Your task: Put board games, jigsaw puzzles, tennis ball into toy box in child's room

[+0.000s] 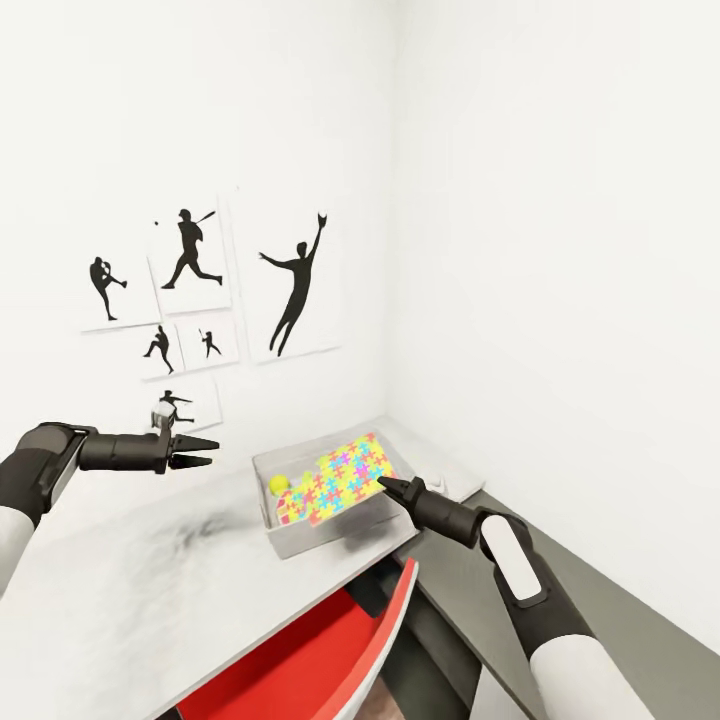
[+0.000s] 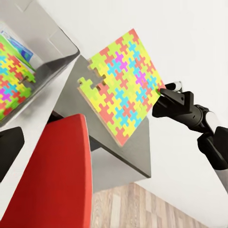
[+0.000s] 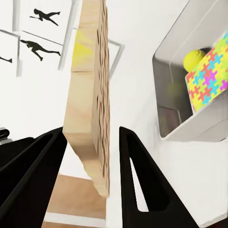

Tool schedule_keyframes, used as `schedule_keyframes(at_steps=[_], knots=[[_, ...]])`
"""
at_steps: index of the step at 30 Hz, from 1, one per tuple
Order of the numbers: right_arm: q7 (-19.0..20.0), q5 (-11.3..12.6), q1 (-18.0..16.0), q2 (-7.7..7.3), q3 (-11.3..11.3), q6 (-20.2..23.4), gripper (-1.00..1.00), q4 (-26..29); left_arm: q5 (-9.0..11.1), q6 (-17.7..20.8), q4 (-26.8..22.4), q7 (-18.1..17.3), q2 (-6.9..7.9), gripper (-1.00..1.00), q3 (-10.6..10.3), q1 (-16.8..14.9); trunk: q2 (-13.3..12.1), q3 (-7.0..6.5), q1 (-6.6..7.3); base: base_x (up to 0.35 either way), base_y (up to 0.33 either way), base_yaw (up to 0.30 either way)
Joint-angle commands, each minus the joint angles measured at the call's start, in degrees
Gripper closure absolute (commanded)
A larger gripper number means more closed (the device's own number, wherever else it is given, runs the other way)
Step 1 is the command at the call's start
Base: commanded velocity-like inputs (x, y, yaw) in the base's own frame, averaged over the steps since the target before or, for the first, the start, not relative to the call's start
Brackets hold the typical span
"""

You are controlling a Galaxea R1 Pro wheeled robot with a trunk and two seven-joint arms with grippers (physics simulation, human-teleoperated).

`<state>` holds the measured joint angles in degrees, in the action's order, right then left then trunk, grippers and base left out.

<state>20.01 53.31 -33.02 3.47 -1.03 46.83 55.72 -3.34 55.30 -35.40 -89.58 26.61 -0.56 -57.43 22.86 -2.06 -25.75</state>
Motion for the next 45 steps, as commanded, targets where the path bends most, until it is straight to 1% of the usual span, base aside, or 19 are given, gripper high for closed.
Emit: schedule_keyframes(at_steps=[1, 23, 27, 32, 35, 36, 38, 39, 40, 42, 43, 45], knots=[[0.20, 0.13, -0.02, 0.01, -0.12, 0.32, 1.00, 0.00, -0.35, 0.60, -0.02, -0.42, 0.02, -1.00, -0.05, -0.02, 0.06, 0.02, -0.03, 0.109, 0.000, 0.003], [0.20, 0.07, -0.02, 0.05, -0.12, 0.29, 1.00, 0.35, -0.43, 0.60, -0.02, -0.42, 0.04, -1.00, -0.05, 0.12, 0.06, 0.02, -0.03, 0.007, 0.000, 0.000], [0.20, -0.02, -0.02, 0.05, -0.08, 0.28, 1.00, 0.35, -0.37, 0.58, -0.02, -0.42, 0.12, -1.00, 0.01, 0.71, 0.06, 0.02, -0.03, 0.000, 0.000, 0.000], [-0.01, -0.26, -0.02, 0.26, 0.40, 0.20, 1.00, 0.22, -0.37, 0.46, -0.02, -0.42, 1.17, -1.00, -0.01, 1.18, 0.06, 0.02, -0.03, 0.000, 0.000, 0.000], [-0.56, -0.37, -0.57, 0.30, 0.76, 0.36, 1.00, -1.12, -0.36, 0.56, -0.02, -0.42, 1.53, -1.00, 0.04, 1.25, 0.06, 0.02, -0.03, 0.000, 0.000, 0.000], [-0.70, -0.36, -1.52, 0.29, 0.81, 0.52, 1.00, -1.57, -0.35, 0.61, -0.02, -0.42, 1.59, -1.00, 0.09, 1.26, 0.06, 0.02, -0.03, 0.000, 0.000, 0.000], [-0.88, -0.33, -4.98, 0.30, 0.89, 0.66, 1.00, -3.02, -0.35, 0.63, -0.02, -0.42, 1.67, -1.00, 0.29, 1.26, 0.06, 0.02, -0.03, 0.000, 0.000, 0.000], [-0.93, -0.34, -6.92, 0.32, 0.89, 0.63, 1.00, -4.94, -0.33, 0.65, -0.02, -0.42, 1.73, -1.00, 0.35, 1.28, 0.06, 0.02, -0.03, 0.000, 0.000, 0.000], [-1.07, -0.36, -10.10, 0.38, 0.87, 0.40, 1.00, -9.25, -0.34, 0.66, -0.02, -0.42, 1.80, -1.00, 0.50, 1.30, 0.06, 0.02, -0.03, 0.000, 0.000, 0.000], [-1.20, -0.40, -14.55, 0.48, 0.82, 0.04, 1.00, -15.54, -0.33, 0.72, -0.02, -0.42, 1.87, -1.00, 0.64, 1.28, 0.06, 0.02, -0.03, 0.000, 0.000, 0.000], [-1.23, -0.46, -16.54, 0.88, 0.81, -0.10, 1.00, -18.33, -0.33, 0.74, -0.02, -0.42, 1.93, -1.00, 0.68, 1.27, 0.06, 0.02, -0.03, 0.000, 0.000, 0.000], [-1.31, -0.53, -18.97, 1.94, 0.84, -0.24, 1.00, -21.51, -0.30, 0.76, -0.02, -0.42, 2.09, -1.00, 0.71, 1.29, 0.06, 0.02, -0.03, 0.000, 0.000, 0.000]])
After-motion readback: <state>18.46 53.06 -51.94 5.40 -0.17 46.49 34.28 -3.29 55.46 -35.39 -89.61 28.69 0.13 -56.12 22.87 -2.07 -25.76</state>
